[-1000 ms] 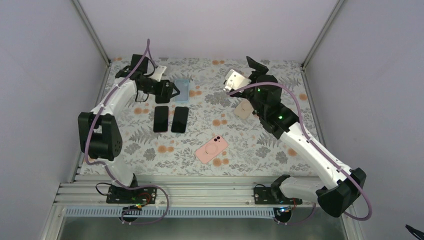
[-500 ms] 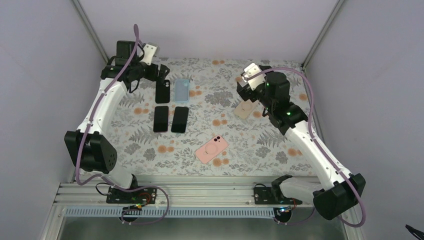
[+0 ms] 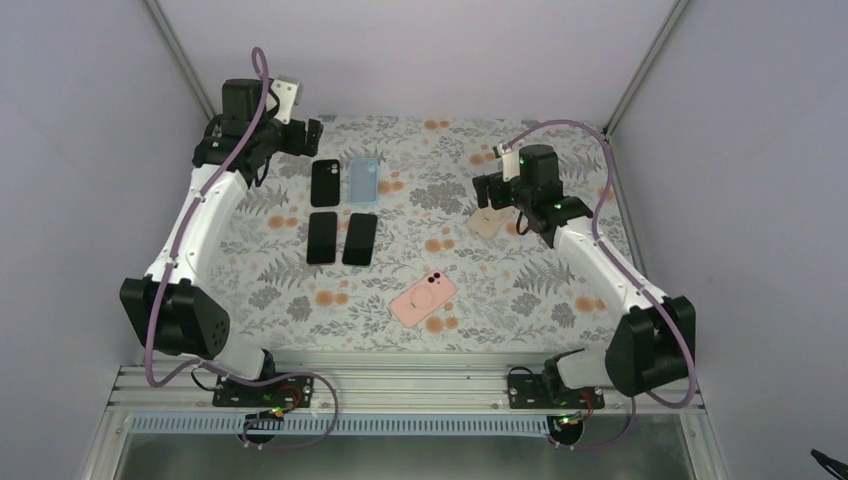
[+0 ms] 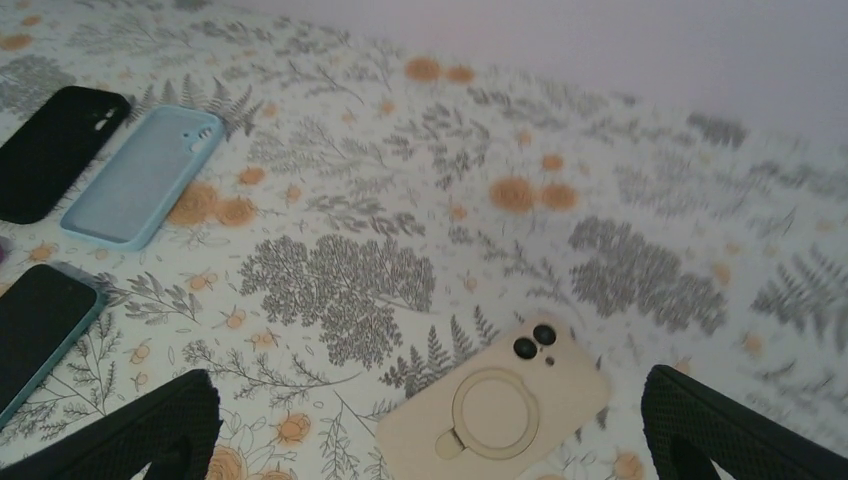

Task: Take the phone out of the phone case
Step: Pick up the phone at the center of the board.

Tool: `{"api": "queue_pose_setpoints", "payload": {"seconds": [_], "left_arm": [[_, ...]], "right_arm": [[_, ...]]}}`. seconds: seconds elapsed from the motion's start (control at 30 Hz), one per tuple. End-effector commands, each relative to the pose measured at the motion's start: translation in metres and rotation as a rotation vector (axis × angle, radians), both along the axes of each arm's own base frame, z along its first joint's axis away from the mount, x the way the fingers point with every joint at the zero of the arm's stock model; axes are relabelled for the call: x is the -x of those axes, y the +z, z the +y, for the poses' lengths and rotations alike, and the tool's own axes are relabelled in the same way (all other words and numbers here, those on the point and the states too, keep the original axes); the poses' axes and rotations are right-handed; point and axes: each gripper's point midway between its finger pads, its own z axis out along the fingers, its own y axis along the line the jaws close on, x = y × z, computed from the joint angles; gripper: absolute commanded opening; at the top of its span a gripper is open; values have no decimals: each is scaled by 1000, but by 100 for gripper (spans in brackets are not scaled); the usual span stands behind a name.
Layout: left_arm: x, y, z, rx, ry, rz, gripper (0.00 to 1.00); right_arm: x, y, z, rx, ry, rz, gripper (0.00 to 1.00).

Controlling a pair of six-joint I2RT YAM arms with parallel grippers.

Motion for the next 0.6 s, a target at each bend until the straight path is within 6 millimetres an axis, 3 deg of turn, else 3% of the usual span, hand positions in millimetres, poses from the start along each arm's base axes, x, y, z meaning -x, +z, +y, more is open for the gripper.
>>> {"api": "queue_pose_setpoints", "payload": {"seconds": [0.0, 0.3, 0.37, 0.57], "left_arm": [[5, 12, 7, 16, 37, -49, 100], [8, 7, 6, 32, 40, -44, 100], [8, 5, 7, 34, 44, -41, 100], [7, -2, 6, 39, 46, -30, 100]], "right_arm": [[-10, -34, -13, -124, -95, 128, 99], [-44, -103, -61, -188, -316, 341, 99], [-46, -123, -63, -192, -333, 400, 99], [-51, -153, -55, -236, -319, 476, 99]]}}
